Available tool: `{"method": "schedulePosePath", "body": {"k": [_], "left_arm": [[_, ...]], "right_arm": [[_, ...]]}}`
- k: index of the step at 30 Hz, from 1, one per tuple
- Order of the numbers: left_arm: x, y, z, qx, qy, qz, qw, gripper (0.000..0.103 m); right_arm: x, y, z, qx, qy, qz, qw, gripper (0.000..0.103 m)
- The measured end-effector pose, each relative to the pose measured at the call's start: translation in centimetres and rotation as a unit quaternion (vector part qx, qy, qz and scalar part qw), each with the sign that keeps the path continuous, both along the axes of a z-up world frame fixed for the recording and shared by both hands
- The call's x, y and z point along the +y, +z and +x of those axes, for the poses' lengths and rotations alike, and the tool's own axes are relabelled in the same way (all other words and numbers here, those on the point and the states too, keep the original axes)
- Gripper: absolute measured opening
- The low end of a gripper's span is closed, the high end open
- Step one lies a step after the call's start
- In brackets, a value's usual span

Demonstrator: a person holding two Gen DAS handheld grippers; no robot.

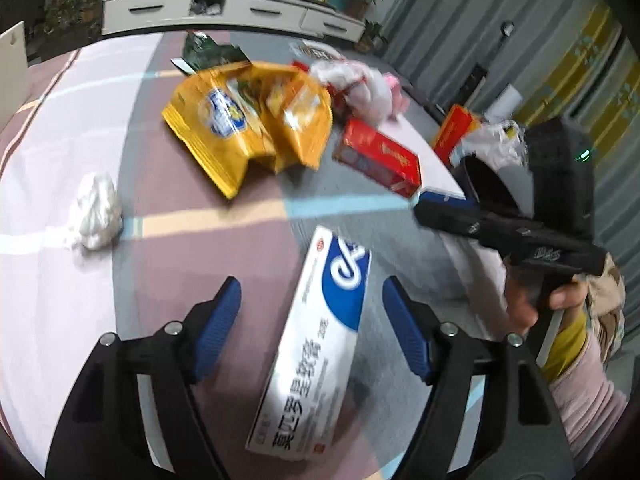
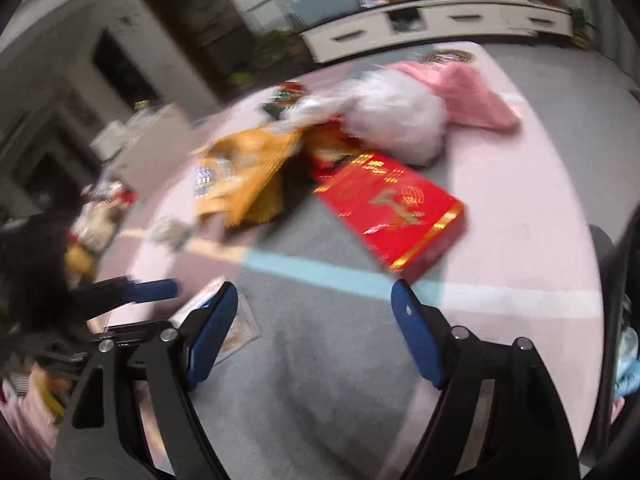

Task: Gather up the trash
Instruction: 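Grasp the white medicine box with the left gripper while the right approaches the red box, then grasp the red cigarette box with the right gripper while the left holds the medicine box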

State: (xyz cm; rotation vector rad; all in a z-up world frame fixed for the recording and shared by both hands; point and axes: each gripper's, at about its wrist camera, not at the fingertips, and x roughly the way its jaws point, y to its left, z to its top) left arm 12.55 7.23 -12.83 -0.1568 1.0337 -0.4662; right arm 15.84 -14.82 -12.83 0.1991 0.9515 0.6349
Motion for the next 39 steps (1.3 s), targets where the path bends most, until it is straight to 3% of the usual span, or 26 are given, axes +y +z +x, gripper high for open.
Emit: {"method": "schedulePosePath", "body": {"k": [3,6,9,11,14,17,23,25,33,39], "left_arm": [[-0.8,-0.4,-0.4,0.003,-0.018,0.016,0.9997,0.074],[-1.3,-0.8,-0.6,-0.001,-0.018,0.027,0.9995,0.073],[-1.7,-0.9,-0.9,-0.012,-0.015,0.050,0.9986,0.064],[-2.2,-0.9,-1.0,-0.021,-0.019,0.066,0.9974,0.047],[-2.3,-0.9,-1.2,-0.023,-0.023,0.065,0.9974,0.045],[-1.5,-0.9,-0.9,-0.011,-0.003,0.028,0.9995,0.037],[0.7,0.0,-0.1,0.002,0.021,-0.060,0.9980,0.036],[0.8,0.5,-0.2,0.003,0.018,-0.077,0.9968,0.036],[0.9,1.5,-0.7,-0.006,0.021,-0.081,0.9964,0.037],[0.3,3.0,-0.9,-0.030,0.026,-0.077,0.9963,0.037]], "right_arm": [[-0.7,1.2,-0.3,-0.045,-0.039,-0.045,0.997,0.078],[-1.3,1.1,0.8,-0.081,-0.095,-0.124,0.984,0.078],[-1.6,0.2,2.2,-0.069,-0.093,-0.117,0.986,0.078],[-1.4,-0.1,2.8,-0.069,-0.081,-0.113,0.988,0.078],[-0.3,-0.1,3.6,-0.084,-0.049,-0.120,0.988,0.087],[1.4,-0.2,3.9,-0.108,-0.022,-0.154,0.982,0.089],[2.4,-1.3,5.3,-0.081,-0.008,-0.169,0.982,0.088],[2.1,-1.5,5.2,-0.074,-0.008,-0.152,0.986,0.074],[2.5,-1.0,3.2,-0.085,-0.016,-0.185,0.979,0.071],[0.4,2.2,-0.6,-0.111,-0.054,-0.171,0.977,0.071]]}}
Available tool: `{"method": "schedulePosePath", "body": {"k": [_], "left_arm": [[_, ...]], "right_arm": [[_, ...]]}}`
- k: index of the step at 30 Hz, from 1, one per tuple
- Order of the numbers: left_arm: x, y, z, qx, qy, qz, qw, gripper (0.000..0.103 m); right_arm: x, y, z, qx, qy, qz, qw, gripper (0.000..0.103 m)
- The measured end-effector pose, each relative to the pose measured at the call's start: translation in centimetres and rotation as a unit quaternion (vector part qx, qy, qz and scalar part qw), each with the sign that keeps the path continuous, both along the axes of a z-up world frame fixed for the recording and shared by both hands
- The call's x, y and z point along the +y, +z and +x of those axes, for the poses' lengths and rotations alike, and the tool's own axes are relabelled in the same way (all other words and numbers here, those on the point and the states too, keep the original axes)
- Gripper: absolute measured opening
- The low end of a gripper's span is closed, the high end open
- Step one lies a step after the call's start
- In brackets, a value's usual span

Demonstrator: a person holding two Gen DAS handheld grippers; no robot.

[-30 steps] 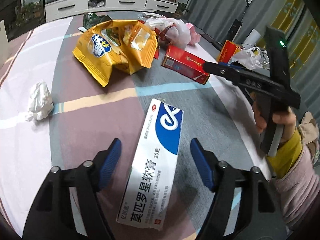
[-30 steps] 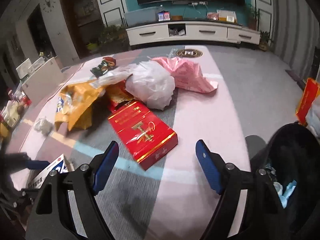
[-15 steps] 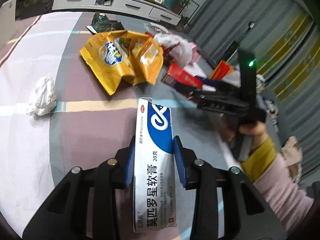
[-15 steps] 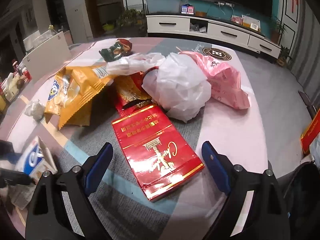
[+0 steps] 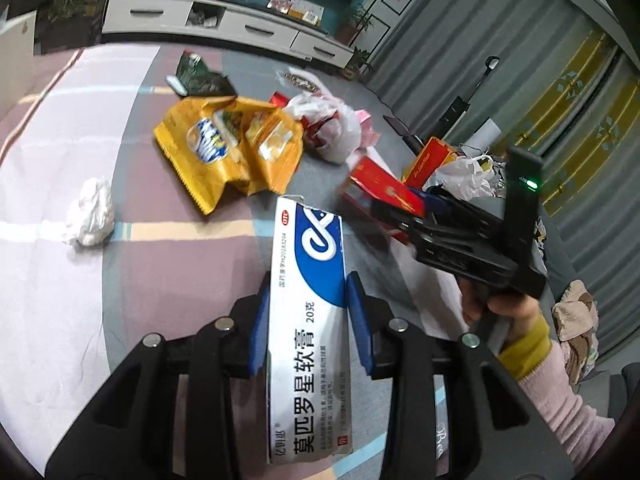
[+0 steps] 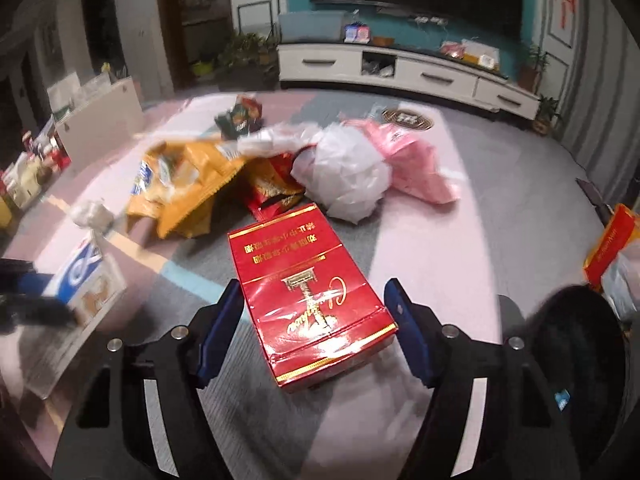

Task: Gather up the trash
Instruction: 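Grasp the red cigarette box with the right gripper while the left holds the medicine box, then carry both boxes over the black bucket and open both grippers to drop them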

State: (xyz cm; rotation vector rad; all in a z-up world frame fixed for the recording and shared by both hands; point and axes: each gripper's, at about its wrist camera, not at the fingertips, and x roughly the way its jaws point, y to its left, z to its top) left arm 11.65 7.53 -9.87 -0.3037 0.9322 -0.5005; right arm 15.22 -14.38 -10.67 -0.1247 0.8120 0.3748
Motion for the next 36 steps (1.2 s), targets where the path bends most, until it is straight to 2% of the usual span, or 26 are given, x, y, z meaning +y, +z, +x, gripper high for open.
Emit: {"method": "schedulePosePath", "body": {"k": [5,13,21,25,29,36], "left_arm": [[-2.1,1.0,-0.7,-0.024,0.002,0.030,0.9993,0.037],[-6.1,2.2,-0.8,-0.046,-0.020,0.053,0.9973,0.037],[-12.9,4.7,0.5,-0.068,-0.063,0.063,0.9937,0.037],[-16.5,5.1,1.9,-0.064,-0.087,0.060,0.9924,0.037],[-20.0,4.7,3.9,-0.043,-0.108,0.053,0.9918,0.037],[-26.1,2.6,6.7,-0.003,-0.136,0.056,0.9891,0.037]], "right_arm": [[-3.5,2.2,-3.4,-0.013,-0.056,0.031,0.998,0.071],[-9.1,4.9,-8.6,-0.048,-0.144,0.069,0.986,0.071],[-15.1,4.9,-8.9,-0.053,-0.216,0.106,0.969,0.071],[-17.8,4.4,-8.7,-0.048,-0.248,0.128,0.959,0.071],[-20.6,3.7,-8.8,-0.041,-0.279,0.142,0.949,0.071],[-24.8,1.8,-8.8,-0.007,-0.340,0.161,0.926,0.071]]}}
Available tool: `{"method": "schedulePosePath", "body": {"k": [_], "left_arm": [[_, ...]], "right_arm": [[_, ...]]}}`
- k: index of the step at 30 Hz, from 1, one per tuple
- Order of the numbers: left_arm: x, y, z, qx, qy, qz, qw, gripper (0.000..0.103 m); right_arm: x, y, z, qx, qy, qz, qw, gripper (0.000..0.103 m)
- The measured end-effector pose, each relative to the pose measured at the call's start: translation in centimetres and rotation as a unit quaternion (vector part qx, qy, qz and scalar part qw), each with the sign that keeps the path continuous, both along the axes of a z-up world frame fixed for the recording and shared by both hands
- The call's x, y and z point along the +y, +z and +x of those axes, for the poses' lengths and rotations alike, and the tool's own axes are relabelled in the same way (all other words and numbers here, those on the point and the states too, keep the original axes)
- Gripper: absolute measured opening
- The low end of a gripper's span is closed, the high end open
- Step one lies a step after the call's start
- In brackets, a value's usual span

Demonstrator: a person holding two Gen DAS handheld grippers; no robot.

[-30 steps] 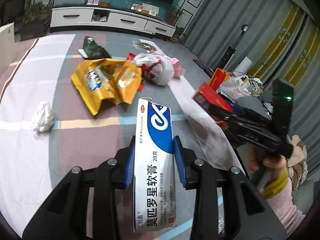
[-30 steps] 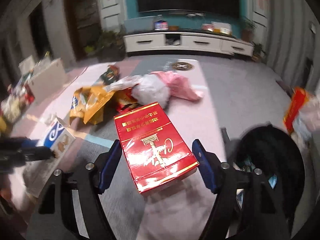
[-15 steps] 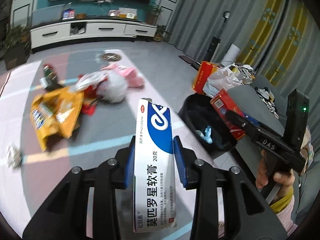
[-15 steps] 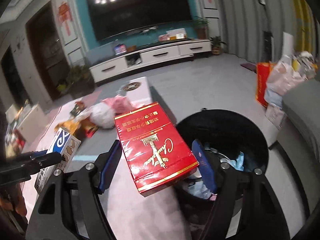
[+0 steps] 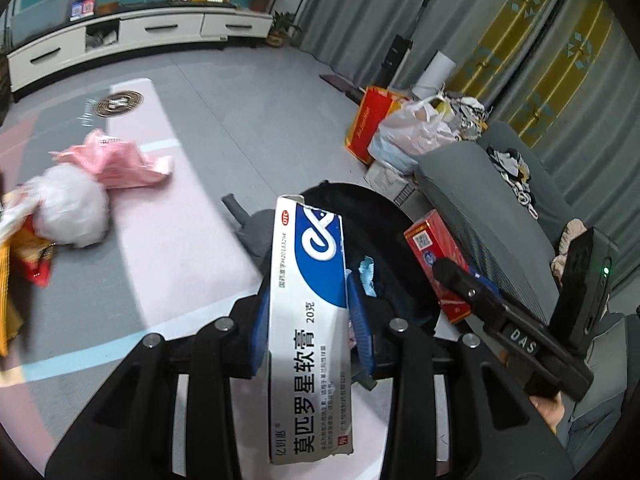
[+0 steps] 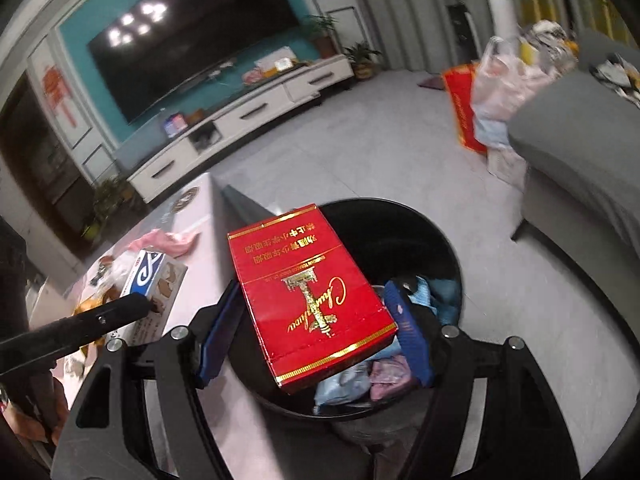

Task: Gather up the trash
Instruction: 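Carry both boxes over the black bucket and open both grippers to drop them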

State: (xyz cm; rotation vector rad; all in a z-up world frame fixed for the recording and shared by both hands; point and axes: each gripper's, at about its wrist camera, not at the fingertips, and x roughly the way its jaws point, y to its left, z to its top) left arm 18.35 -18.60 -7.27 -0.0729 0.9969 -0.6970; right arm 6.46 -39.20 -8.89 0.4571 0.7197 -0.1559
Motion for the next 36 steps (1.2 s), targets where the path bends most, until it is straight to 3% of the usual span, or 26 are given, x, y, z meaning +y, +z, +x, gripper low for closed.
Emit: {"method": "schedulePosePath", "body": {"k": [12,25,30,36], "left_arm": [[-6.2,-2.9,1.8,0.018,-0.024,0.036,0.9989,0.037],[-8.7,-4.2,2.5,0.021,-0.028,0.050,0.9981,0.037],[-8.8,-4.3,2.7,0.022,-0.027,0.046,0.9983,0.050],[-8.3,-3.8,2.1,0.016,-0.028,0.033,0.9989,0.074]], "right_arm": [[-2.7,-2.2,0.3,0.045,-0.036,0.020,0.998,0.071],[-2.6,-3.1,1.2,0.070,-0.023,0.017,0.997,0.072],[-2.5,-3.5,1.4,0.084,-0.022,0.009,0.996,0.072],[-2.8,-3.6,1.5,0.087,-0.032,0.013,0.996,0.072]]}}
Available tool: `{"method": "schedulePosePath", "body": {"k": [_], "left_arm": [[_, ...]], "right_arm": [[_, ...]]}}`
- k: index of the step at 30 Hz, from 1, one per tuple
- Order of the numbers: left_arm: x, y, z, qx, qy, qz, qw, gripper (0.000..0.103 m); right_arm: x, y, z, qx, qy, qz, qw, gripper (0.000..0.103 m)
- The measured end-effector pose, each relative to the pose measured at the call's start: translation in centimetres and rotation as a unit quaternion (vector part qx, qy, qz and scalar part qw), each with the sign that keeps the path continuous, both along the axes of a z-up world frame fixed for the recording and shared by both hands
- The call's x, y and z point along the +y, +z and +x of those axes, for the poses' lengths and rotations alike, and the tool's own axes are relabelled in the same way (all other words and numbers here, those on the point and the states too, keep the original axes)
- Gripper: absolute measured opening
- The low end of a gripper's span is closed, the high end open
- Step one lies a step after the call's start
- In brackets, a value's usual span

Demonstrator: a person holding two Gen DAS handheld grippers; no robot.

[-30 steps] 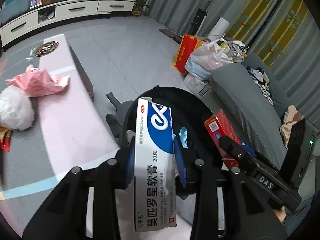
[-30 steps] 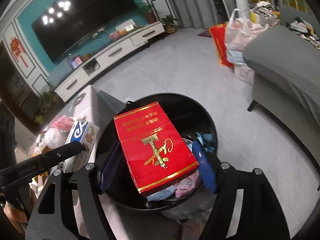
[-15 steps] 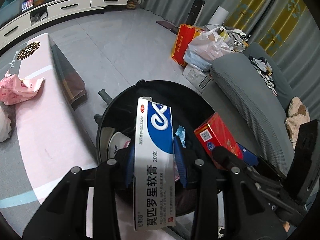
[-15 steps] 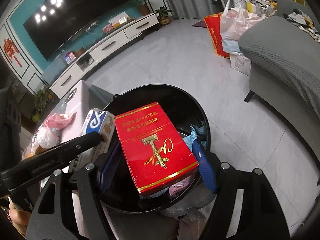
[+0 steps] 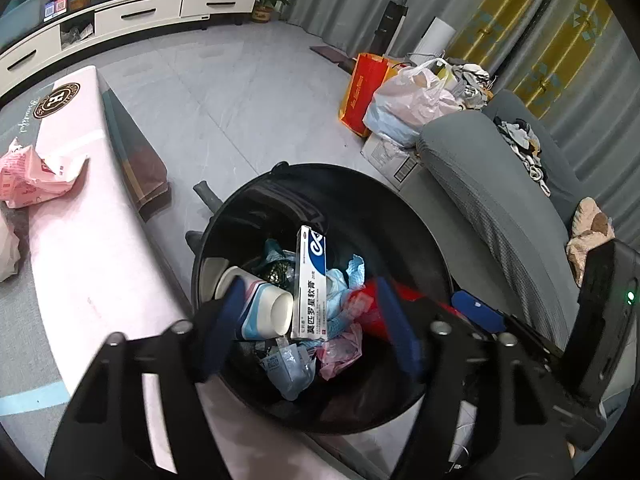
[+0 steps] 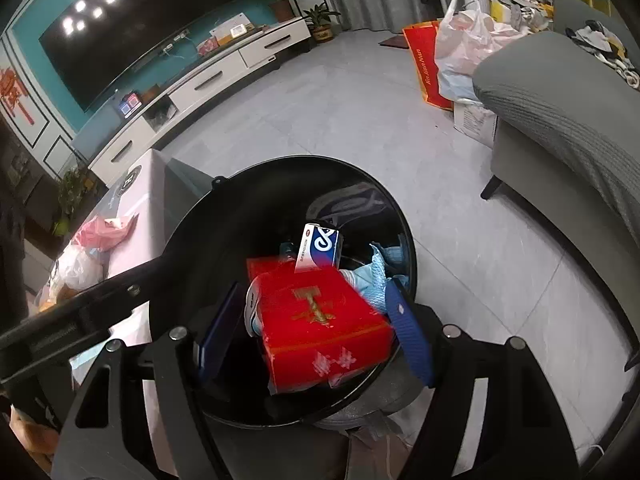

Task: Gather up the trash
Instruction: 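Carry both boxes over the black bucket and open both grippers to drop them, then move both grippers back to the table toward the tissue and snack bag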

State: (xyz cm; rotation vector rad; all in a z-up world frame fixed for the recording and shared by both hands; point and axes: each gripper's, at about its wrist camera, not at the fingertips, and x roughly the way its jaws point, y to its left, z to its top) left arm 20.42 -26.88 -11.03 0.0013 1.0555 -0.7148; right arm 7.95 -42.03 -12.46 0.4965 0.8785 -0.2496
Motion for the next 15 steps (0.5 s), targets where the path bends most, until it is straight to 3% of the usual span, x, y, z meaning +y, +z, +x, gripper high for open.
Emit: {"method": "schedulePosePath", "body": {"k": [4,8,15], "left_arm": [[0.8,0.5,-0.5,-0.004,-0.002,-0.013,0.9999,0.091],[2.3,0.7,-0.9,0.007,-0.002,-0.026,0.9996,0.100],[7.7,1.7,-1.8,0.034,0.034,-0.084,0.9953,0.100]], "right_arm": [[-0.2,0.2,-0.2,-0.006,-0.007,0.006,1.000,0.072],[-0.2,0.6,-0.4,-0.017,-0.016,0.011,1.000,0.074],[1.3,2.2,-0.8,-0.059,-0.014,0.008,0.998,0.087]]}}
